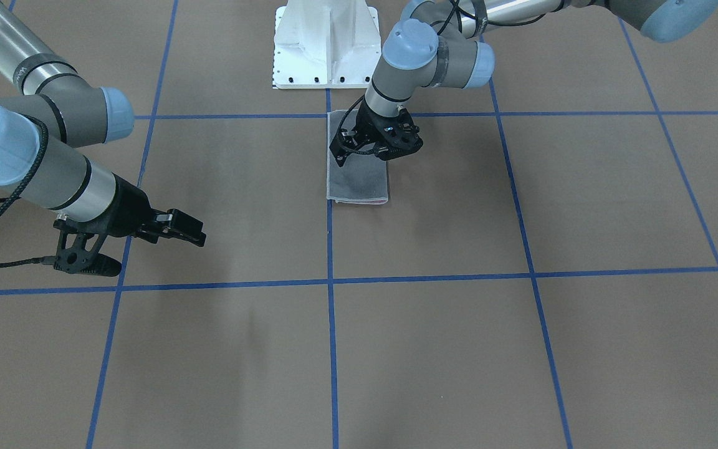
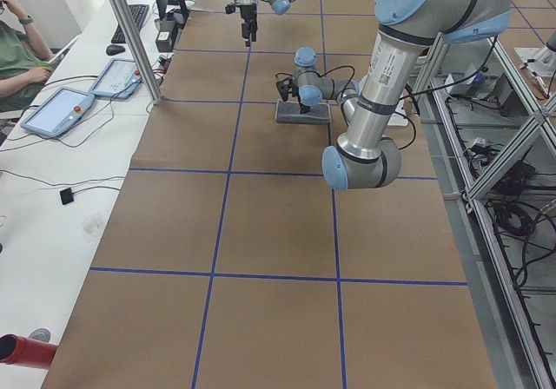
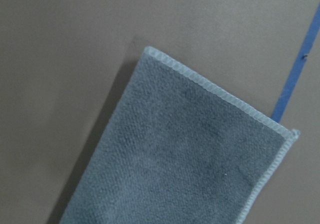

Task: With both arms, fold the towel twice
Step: 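Move the left gripper over the towel strip's far end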

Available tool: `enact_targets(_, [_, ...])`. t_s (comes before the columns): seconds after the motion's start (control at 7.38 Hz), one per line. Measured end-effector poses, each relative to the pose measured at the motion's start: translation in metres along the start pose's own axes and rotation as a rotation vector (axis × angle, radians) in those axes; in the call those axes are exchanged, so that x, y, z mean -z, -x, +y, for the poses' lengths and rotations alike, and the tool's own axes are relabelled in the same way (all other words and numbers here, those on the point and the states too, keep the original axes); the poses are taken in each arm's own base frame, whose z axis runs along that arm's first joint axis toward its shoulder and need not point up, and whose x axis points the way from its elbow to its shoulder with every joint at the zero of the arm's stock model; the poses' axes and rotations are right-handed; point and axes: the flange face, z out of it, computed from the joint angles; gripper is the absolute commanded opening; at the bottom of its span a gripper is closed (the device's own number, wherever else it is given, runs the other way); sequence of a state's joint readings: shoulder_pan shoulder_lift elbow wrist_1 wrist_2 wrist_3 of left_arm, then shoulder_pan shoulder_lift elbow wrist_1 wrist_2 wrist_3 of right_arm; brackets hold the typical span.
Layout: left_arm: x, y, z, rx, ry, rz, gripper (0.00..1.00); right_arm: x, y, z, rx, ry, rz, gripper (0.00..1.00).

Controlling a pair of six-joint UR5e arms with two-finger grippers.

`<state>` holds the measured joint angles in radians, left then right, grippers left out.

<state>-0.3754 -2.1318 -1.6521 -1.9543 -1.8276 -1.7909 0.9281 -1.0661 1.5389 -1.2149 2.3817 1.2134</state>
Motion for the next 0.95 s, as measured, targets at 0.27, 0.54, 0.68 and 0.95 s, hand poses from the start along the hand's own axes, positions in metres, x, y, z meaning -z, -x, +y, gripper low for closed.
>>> enact_targets(0.27, [-0.004, 0.012, -0.015, -0.020, -0.018, -0.020, 1.00, -0.001, 0.000, 0.000, 0.000, 0.001, 0.001, 1.00])
enact_targets(0.54, [0.001, 0.019, -0.030, -0.022, -0.032, -0.025, 1.00, -0.001, 0.001, 0.000, 0.000, 0.002, 0.000, 1.00])
enact_targets(0.68, [0.008, 0.018, -0.035, -0.021, -0.035, -0.016, 1.00, -0.001, 0.001, 0.000, 0.000, 0.002, 0.000, 1.00])
enact_targets(0.95, [0.024, 0.018, -0.041, -0.015, -0.019, -0.002, 1.00, -0.002, 0.001, 0.001, 0.001, 0.003, 0.000, 1.00])
